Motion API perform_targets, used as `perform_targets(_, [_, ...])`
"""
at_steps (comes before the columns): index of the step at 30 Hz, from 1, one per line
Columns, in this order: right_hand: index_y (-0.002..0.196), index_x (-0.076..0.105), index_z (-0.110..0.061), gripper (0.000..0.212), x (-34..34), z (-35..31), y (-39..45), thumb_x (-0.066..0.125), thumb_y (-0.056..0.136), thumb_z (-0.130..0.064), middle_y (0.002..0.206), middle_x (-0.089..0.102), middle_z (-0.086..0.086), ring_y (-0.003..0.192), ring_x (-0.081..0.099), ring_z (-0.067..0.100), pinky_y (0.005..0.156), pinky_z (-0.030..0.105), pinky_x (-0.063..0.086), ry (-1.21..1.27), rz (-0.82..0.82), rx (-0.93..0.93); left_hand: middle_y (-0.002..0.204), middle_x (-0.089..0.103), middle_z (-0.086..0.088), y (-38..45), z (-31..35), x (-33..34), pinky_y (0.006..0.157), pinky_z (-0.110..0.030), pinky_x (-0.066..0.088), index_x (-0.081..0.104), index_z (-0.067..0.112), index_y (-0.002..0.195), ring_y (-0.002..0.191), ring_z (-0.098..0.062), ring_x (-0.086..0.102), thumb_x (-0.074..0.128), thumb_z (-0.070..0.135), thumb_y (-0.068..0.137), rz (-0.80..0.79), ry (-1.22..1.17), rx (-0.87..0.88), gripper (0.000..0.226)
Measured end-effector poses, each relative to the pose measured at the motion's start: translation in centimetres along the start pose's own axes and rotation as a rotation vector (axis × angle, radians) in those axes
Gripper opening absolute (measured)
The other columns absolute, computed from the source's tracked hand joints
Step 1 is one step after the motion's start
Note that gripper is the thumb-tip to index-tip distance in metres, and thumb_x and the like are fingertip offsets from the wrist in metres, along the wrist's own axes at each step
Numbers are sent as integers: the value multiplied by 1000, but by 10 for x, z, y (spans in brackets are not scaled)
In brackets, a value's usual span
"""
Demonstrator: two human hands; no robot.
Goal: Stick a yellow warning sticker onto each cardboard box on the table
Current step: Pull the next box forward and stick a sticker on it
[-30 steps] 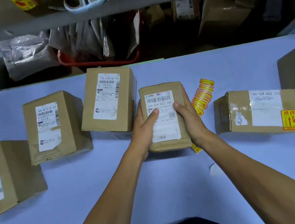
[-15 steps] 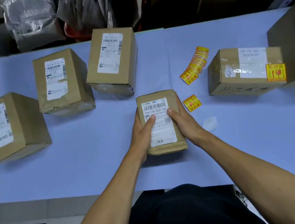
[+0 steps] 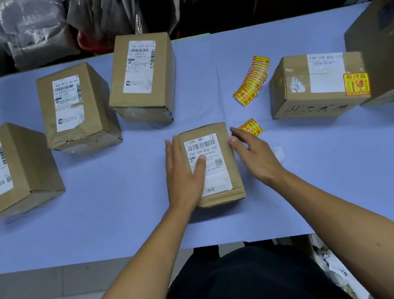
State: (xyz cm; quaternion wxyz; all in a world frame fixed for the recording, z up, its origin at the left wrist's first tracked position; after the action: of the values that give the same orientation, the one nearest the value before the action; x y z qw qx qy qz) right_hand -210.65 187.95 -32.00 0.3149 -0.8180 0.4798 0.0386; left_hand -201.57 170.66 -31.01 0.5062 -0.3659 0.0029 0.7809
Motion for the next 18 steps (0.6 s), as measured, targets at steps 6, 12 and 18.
perform_targets(6, [119, 65, -6, 28, -49, 18, 25, 60, 96, -22, 122, 60, 19, 115, 55, 34, 85, 33, 41, -364, 269, 40, 167, -3, -2, 10, 39, 32, 121, -49, -2, 23, 26, 156, 154, -24, -9, 32, 62, 94, -135, 646, 448, 73])
perform_targets(12, [129, 56, -2, 49, -47, 38, 44, 68, 91, -31, 136, 44, 20, 130, 40, 38, 94, 40, 44, -423, 301, 208, 167, 5, -5, 11, 36, 33, 120, -49, 1, 27, 25, 156, 154, -28, -3, 32, 62, 92, -101, 641, 468, 73])
perform_targets(18, [122, 56, -8, 40, -45, 37, 46, 70, 86, -18, 130, 50, 17, 125, 42, 37, 88, 42, 45, -388, 381, 257, 167, 5, -3, 11, 37, 32, 120, -47, -1, 26, 26, 156, 154, -26, -4, 32, 62, 93, -131, 614, 449, 73])
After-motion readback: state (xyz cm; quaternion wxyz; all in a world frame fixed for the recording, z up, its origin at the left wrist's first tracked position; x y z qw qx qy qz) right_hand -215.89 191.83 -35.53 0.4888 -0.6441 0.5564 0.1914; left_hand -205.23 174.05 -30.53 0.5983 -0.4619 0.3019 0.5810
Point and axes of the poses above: each hand's wrist, its own y-axis towards the middle knuckle, its own x-axis out of the palm, z = x × y, the point moved 9 cm from there along y, towards the middle knuckle
